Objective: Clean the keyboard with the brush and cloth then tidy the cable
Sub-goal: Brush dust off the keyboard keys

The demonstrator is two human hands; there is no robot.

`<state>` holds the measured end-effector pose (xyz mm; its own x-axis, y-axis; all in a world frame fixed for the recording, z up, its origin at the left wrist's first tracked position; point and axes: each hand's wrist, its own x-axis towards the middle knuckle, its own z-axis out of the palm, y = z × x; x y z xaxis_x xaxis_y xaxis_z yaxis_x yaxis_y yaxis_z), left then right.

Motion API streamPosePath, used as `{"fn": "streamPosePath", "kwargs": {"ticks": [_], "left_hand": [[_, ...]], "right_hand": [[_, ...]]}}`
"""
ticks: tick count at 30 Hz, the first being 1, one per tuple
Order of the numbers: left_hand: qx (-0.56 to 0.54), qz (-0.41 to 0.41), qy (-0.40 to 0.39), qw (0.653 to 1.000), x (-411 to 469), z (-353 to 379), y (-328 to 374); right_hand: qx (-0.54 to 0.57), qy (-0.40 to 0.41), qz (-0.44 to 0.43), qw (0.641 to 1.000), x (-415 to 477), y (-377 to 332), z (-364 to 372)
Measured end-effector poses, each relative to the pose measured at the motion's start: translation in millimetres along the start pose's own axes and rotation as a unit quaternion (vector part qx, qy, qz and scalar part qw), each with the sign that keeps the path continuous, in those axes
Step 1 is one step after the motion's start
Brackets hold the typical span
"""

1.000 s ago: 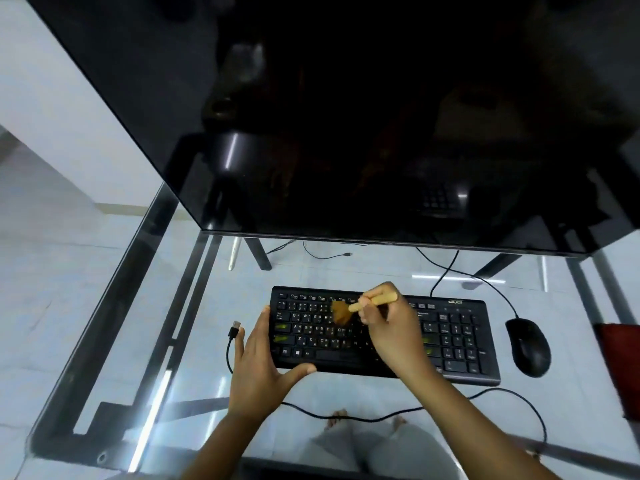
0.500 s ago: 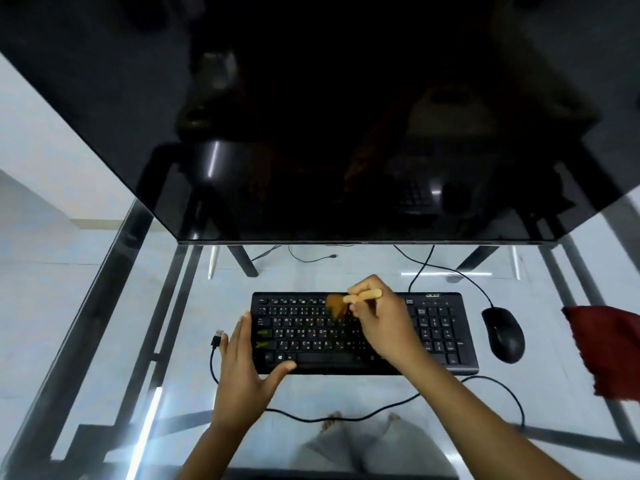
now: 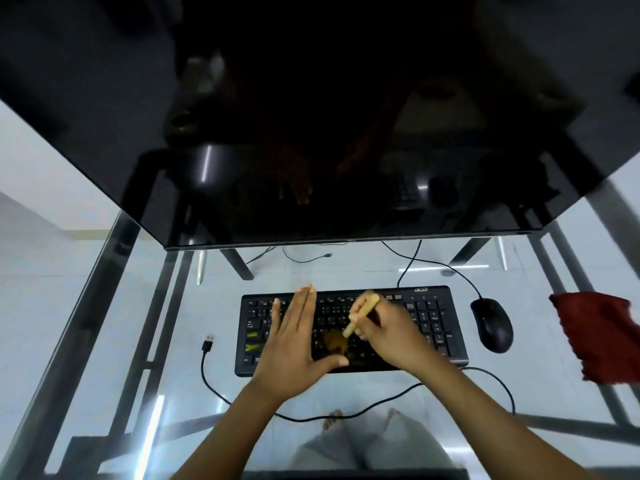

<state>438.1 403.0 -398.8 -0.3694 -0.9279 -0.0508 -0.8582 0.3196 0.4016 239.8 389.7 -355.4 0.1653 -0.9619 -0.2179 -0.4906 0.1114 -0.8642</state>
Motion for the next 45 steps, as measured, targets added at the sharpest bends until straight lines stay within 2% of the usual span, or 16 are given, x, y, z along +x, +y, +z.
{"fn": "streamPosePath", "kwargs": {"ticks": [2, 3, 4, 7, 8, 11, 12, 15, 19, 22, 26, 30, 34, 37, 41, 45], "left_hand": [[0.014, 0.004, -0.013, 1.0, -1, 3, 0], [0.016, 0.005, -0.017, 1.0, -2, 5, 0], [0.016, 0.004, -0.022, 1.0, -2, 7, 0], [0.028, 0.01, -0.043, 0.999, -5, 13, -2], [0.036, 0.015, -0.048, 0.998, -5, 15, -1], [0.043, 0.017, -0.043, 0.998, 0, 17, 2], [0.043, 0.017, -0.039, 0.998, 2, 17, 4], [0.05, 0.03, -0.048, 0.997, 10, 19, 12], [0.049, 0.039, -0.056, 0.997, 24, 20, 27], [0.051, 0.046, -0.068, 0.995, 31, 19, 36], [0.057, 0.063, -0.086, 0.993, 42, 22, 51], [0.046, 0.084, -0.092, 0.991, 51, 26, 64], [0.049, 0.102, -0.101, 0.988, 58, 31, 75], [0.058, 0.111, -0.111, 0.986, 61, 34, 79], [0.07, 0.104, -0.127, 0.984, 64, 40, 83], [0.087, 0.097, -0.134, 0.982, 63, 41, 83]], "right_hand": [[-0.009, 0.153, -0.039, 0.987, -3, 2, -3], [0.023, 0.174, -0.036, 0.984, -6, 1, -5], [0.045, 0.159, -0.018, 0.986, -8, 1, -6], [0.015, -0.012, 0.04, 0.999, -16, 7, -2], [0.013, 0.01, 0.035, 0.999, -15, 11, -4], [0.084, 0.21, 0.017, 0.974, -11, 15, -17], [0.115, 0.216, 0.025, 0.969, -10, 11, -20], [0.085, 0.089, 0.032, 0.992, -7, 13, -21], [0.091, 0.268, 0.021, 0.959, -2, 29, -40], [0.125, 0.189, 0.041, 0.973, -5, 35, -45], [0.099, 0.346, 0.05, 0.932, -17, 50, -63], [0.089, 0.253, 0.07, 0.961, -28, 59, -69], [0.058, 0.346, 0.056, 0.935, -35, 61, -82], [0.031, 0.243, 0.065, 0.967, -39, 59, -78], [0.043, 0.357, 0.037, 0.932, -51, 65, -87], [0.024, 0.229, 0.031, 0.973, -70, 68, -81]]}}
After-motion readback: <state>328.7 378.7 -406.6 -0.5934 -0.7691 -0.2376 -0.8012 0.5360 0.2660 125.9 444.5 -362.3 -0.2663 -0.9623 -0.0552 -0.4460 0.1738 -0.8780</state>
